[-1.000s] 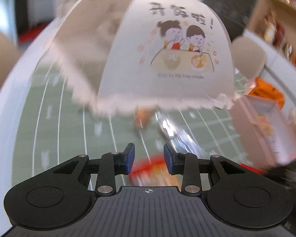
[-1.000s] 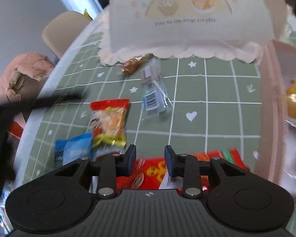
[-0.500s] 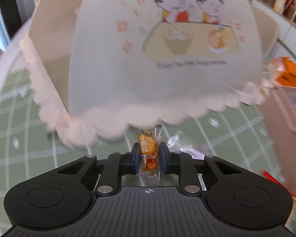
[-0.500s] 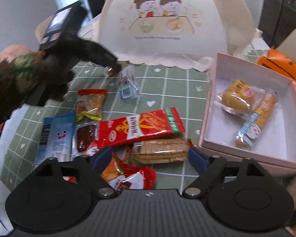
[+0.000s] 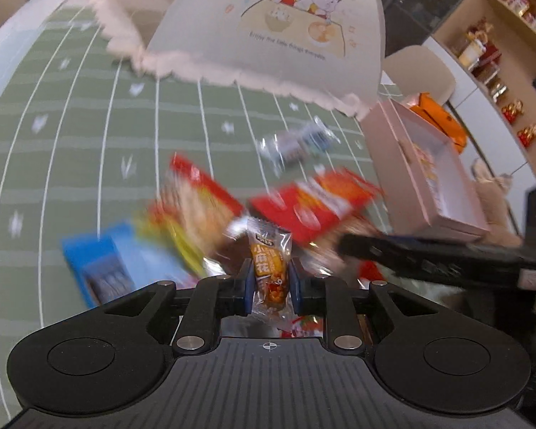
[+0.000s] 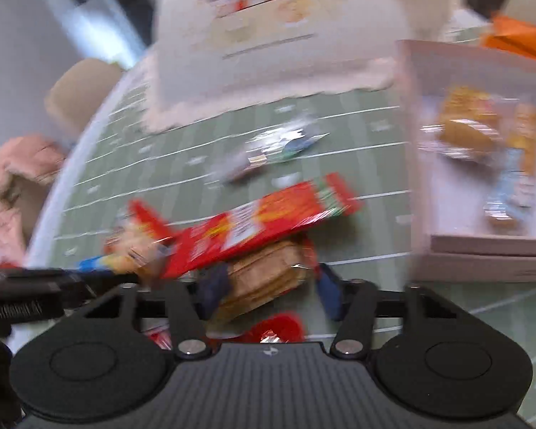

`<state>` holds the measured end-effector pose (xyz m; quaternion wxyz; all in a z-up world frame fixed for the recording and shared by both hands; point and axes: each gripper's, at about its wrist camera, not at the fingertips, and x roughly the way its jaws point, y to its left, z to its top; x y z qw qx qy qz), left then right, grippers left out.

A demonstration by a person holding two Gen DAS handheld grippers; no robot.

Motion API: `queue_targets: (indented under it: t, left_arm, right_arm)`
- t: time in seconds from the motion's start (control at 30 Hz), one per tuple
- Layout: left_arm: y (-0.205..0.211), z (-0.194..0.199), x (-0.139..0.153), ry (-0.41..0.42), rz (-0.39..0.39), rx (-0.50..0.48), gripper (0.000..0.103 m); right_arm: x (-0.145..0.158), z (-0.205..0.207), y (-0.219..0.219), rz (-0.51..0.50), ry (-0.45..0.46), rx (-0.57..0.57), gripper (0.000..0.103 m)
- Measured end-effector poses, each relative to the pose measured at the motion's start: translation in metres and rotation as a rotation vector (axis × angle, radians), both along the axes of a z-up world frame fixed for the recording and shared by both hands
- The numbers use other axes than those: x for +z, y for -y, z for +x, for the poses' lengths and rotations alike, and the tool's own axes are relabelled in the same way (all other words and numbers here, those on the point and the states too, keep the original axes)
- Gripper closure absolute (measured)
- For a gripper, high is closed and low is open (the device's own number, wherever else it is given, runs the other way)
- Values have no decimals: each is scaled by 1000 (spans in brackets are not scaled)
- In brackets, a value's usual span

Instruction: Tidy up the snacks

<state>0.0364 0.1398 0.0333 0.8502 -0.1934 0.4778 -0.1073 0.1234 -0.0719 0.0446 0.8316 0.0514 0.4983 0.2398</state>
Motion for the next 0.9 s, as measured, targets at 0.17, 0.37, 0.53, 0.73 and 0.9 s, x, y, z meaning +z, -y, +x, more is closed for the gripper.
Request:
queue_targets:
  t: [0.17,0.37,0.53,0.73,0.9]
  left_arm:
    - [24,-25,-5,-76,-19,-97,79]
    - [63,-45,-16,-109,-70,-226,79]
    - [62,-56,-17,-96,-14,-161,79]
    - [18,-71,-8,-92,6,63,79]
    - [-9,-83,3,-58,14,176,79]
  right_arm:
    - [5,-17,-8,-16,-4,70,62]
    - [10,-43,33,-185,67,30,73]
    - [17,-74,56,-157,81,57,42]
    - [10,-107,20,-186,134,157,15]
    - [14,-122,-22,-248,302,242,15]
